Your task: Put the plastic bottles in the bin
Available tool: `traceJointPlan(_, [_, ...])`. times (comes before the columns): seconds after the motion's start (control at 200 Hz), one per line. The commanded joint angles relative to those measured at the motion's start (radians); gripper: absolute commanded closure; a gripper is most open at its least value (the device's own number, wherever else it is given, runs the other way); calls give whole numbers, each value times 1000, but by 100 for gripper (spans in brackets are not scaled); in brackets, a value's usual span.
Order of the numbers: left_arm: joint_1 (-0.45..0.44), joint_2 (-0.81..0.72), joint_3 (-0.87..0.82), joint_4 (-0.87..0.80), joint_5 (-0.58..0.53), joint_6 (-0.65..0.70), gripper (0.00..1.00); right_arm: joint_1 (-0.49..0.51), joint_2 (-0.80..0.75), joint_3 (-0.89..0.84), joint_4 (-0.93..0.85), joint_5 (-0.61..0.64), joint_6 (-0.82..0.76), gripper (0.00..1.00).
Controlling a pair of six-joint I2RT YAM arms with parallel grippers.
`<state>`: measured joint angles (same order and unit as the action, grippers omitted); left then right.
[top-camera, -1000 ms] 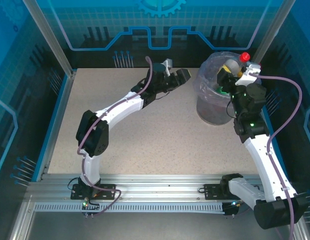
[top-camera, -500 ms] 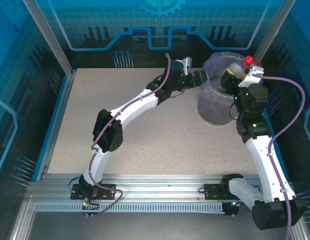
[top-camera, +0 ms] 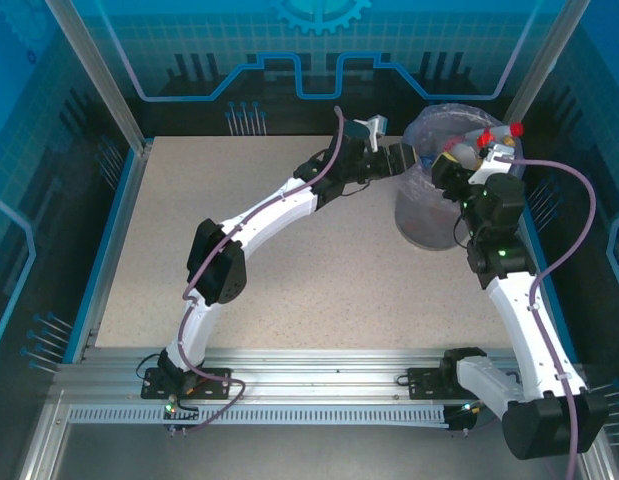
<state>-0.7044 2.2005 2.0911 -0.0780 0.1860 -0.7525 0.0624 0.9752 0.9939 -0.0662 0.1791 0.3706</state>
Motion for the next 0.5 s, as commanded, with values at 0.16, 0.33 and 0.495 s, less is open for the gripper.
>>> traceJointPlan(0.16, [0, 20, -7, -14, -35, 25, 37, -52, 113, 488, -578, 32, -74, 9])
traceJointPlan(0.33, [0, 22, -5, -12, -36, 22, 37, -101, 100, 576, -658, 67, -54, 16])
traceJointPlan(0.495, [0, 24, -3, -17, -43, 22, 38, -108, 89, 589, -702, 69, -22, 31])
